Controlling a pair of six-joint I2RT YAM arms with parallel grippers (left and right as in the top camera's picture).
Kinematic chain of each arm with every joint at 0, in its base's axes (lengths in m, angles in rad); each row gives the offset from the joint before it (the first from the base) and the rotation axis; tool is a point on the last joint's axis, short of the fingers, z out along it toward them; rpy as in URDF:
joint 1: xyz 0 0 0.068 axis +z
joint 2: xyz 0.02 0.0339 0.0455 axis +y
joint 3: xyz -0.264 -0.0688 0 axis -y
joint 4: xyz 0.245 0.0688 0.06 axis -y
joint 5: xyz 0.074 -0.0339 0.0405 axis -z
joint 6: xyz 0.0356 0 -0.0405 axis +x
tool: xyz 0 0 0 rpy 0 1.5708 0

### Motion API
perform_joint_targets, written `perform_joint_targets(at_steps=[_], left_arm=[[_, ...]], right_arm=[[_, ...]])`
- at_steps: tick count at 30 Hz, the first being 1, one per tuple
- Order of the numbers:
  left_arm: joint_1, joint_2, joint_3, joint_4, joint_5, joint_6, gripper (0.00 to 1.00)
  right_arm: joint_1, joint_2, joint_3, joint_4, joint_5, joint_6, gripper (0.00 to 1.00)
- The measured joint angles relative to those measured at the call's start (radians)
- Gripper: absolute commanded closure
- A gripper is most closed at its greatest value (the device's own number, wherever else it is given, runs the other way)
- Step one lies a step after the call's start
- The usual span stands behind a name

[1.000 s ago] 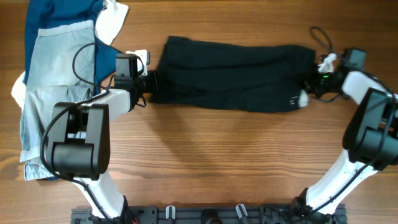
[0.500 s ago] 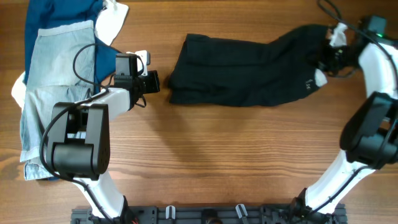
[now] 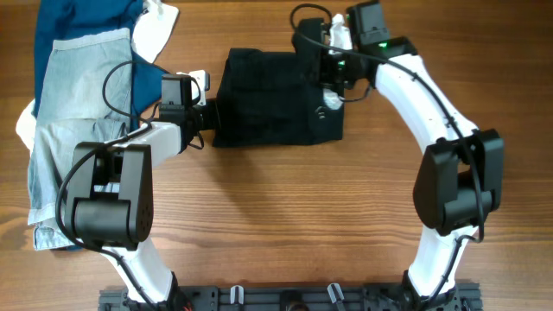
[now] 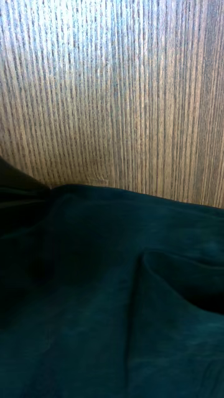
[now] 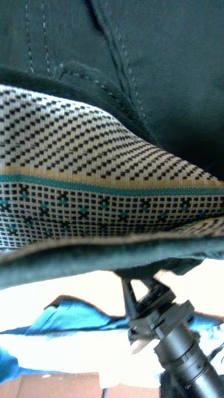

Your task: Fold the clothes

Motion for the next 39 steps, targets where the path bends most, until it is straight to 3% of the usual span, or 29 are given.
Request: perform_joint_targets(at_steps=[7,31,32,33,35,36,39], left_arm=[[0.0,0.0,0.0,0.0,0.0,0.0,0.96],[-0.002,0.0,0.0,0.0,0.0,0.0,0.96],[-0.002,0.0,0.0,0.0,0.0,0.0,0.96],[-0.002,0.0,0.0,0.0,0.0,0.0,0.96],[-0.002,0.0,0.0,0.0,0.0,0.0,0.96],[-0.002,0.0,0.0,0.0,0.0,0.0,0.96],[-0.002,0.0,0.0,-0.001,0.0,0.0,0.96]], right_arm=[[0.074,0.0,0.0,0.076,0.059,0.122,0.96],[0.232,0.0,0.0,0.284,0.124,0.346,0.96],[0.235,0.0,0.0,0.295,0.134,0.362,0.83],[0.239,0.0,0.0,0.31,0.145,0.38,0.64],[0.252,0.0,0.0,0.346,0.164,0.422,0.12],[0.258,0.0,0.0,0.356,0.17,0.431,0.03],[0.286,0.001,0.0,0.364,0.172,0.455,0.0]])
